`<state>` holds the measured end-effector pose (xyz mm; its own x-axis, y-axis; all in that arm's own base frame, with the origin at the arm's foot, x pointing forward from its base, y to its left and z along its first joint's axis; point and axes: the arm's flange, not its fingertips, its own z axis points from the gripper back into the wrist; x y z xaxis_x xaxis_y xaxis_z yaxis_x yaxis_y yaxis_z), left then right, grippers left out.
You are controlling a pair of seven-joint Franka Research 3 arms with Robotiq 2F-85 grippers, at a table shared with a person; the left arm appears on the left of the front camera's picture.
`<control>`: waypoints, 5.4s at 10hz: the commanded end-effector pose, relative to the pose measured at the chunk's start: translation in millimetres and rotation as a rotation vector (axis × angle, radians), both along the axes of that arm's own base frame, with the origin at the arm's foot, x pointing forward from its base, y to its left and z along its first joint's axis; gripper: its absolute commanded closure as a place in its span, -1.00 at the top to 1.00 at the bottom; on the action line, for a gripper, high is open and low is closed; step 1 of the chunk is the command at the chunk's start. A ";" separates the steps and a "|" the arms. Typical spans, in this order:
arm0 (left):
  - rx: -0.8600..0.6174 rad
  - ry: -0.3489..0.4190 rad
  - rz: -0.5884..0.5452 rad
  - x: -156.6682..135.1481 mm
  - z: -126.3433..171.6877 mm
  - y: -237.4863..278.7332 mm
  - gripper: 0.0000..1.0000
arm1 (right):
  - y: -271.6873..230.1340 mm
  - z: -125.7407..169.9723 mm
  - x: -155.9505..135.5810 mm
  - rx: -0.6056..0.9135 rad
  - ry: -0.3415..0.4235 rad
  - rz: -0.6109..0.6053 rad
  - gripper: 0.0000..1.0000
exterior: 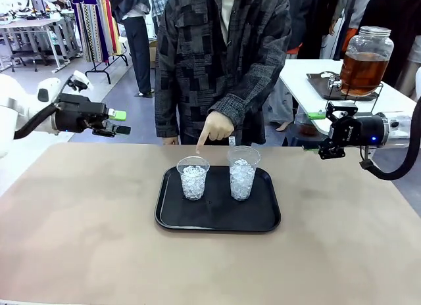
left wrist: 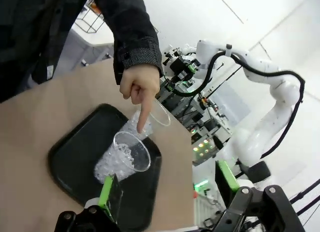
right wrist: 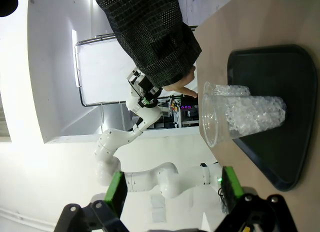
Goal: Pour the drink into the iced cup.
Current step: Pick up the iced cup indicated by the human and present it to them.
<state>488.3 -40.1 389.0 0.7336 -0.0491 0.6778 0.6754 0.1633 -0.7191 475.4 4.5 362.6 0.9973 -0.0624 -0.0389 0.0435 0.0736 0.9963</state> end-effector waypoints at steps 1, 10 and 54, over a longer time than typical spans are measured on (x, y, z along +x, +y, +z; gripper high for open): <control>-0.021 -0.027 -0.019 -7.7 -3.0 -2.0 1.00 | 0.3 1.2 0.0 -0.001 -0.005 -0.001 1.00; -0.007 -0.603 -0.028 -18.3 -37.9 -8.0 1.00 | 0.3 1.2 0.0 -0.001 -0.005 -0.001 1.00; 0.112 -0.751 -0.180 7.0 -151.3 -124.7 1.00 | 0.3 1.2 0.0 -0.001 -0.005 -0.001 1.00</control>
<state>495.1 -159.2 241.6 0.0748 -0.2258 0.9713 0.9972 0.0231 -0.0714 475.3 4.2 362.3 0.9972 -0.0631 -0.0394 0.0440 0.0735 0.9963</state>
